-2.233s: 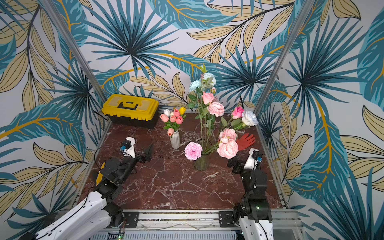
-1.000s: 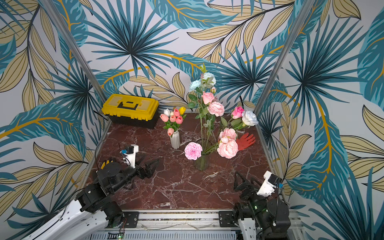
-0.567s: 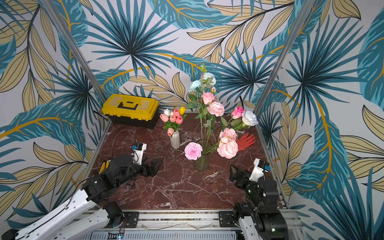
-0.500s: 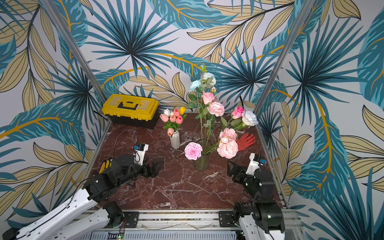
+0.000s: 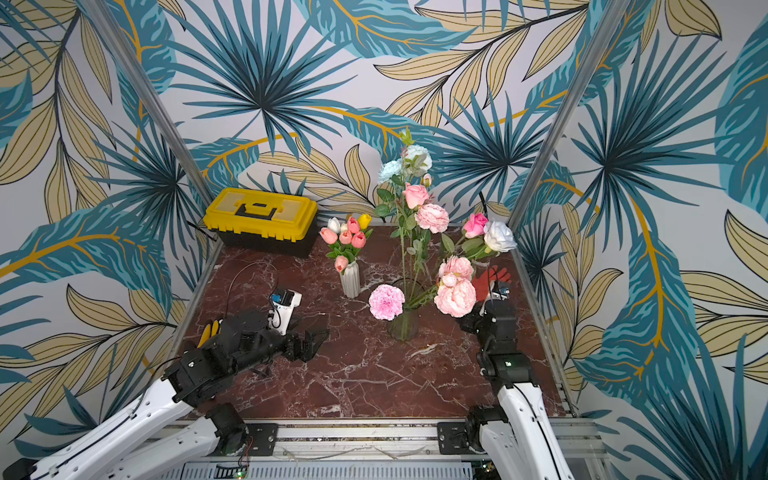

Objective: Pick out pink flowers from the vase
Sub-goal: Pick up the flower from the vase.

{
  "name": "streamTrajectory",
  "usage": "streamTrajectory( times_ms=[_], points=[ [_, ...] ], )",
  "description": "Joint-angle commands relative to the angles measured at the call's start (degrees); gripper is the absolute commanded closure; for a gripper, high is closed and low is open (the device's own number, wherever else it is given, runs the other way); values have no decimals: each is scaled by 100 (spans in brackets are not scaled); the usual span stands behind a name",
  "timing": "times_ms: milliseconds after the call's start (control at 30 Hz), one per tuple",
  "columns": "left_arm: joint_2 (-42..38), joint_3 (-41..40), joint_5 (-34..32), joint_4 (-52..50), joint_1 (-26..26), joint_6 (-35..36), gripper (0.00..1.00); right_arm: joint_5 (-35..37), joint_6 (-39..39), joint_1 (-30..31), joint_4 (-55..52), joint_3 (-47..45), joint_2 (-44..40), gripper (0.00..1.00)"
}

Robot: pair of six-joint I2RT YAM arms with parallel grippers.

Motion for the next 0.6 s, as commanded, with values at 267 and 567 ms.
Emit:
streamTrajectory(
  times_ms=[267,567],
  points=[
    [-1093,-530,173,652,2,207,1,744,-1091,1624,3093,-2093,-1875,27],
    [-1199,-572,298,661,-2,123,1,-1007,-980,1714,1885,-1897,-3872,44]
  ],
)
